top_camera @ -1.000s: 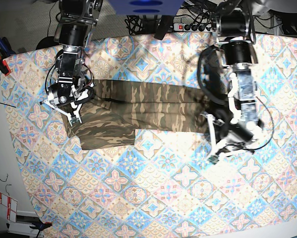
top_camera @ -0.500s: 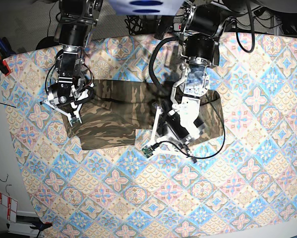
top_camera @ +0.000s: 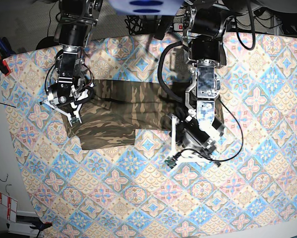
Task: Fold the T-shirt properly
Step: 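Fold the strip end with the left gripper toward the right gripper, then press the folded end down with the left gripper and release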
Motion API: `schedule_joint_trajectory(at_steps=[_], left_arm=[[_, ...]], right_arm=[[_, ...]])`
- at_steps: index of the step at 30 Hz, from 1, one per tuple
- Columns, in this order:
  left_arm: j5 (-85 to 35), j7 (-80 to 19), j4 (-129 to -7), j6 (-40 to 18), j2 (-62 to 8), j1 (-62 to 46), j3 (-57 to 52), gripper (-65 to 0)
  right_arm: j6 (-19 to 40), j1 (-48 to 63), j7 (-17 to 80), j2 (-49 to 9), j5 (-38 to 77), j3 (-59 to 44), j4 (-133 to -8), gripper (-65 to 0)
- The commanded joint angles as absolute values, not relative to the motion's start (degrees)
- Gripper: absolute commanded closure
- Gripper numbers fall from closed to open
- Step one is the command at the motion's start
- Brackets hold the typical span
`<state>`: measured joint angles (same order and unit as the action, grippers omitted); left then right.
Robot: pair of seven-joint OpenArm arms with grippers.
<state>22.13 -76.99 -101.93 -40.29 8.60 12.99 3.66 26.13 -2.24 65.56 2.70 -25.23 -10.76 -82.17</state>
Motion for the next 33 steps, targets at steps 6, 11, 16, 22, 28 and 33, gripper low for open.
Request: schedule_joint_trajectory(at_steps=[6,11,16,22,28,33], left_arm=[[28.4,-74.6,-103.8,-40.0,6.7,12.5,0.7,-40.6],[33.7,-65.2,-103.8,-40.0,5.5,7.0,2.8,-40.6],[45.4,-58.0,-104.0,-40.0,5.8,0.7,11.0,-40.6],[50.4,-53.3,-104.0,-40.0,6.5,-2.2,11.6,-40.6],[50.2,-53.2,-103.3,-40.0,4.2,-2.8,11.4,-40.6],[50.2,-53.1,-99.7,-40.0,3.8,-3.0,11.4,-40.6]], right_arm=[[26.2,-2.9,65.4,2.6,-24.8,-10.7,-82.9,-30.7],[26.2,-2.9,65.4,2.7,-24.8,-10.7,-82.9,-30.7],[26.2,-2.9,65.4,2.8,-24.8,-10.7,-82.9,-30.7],[26.2,-2.1,65.4,2.8,-24.8,-10.7,-82.9,-30.7],[26.2,-1.4,65.3,2.6,-24.8,-10.7,-83.0,-30.7],[26.2,-1.4,65.3,2.6,-24.8,-10.7,-83.0,-30.7]])
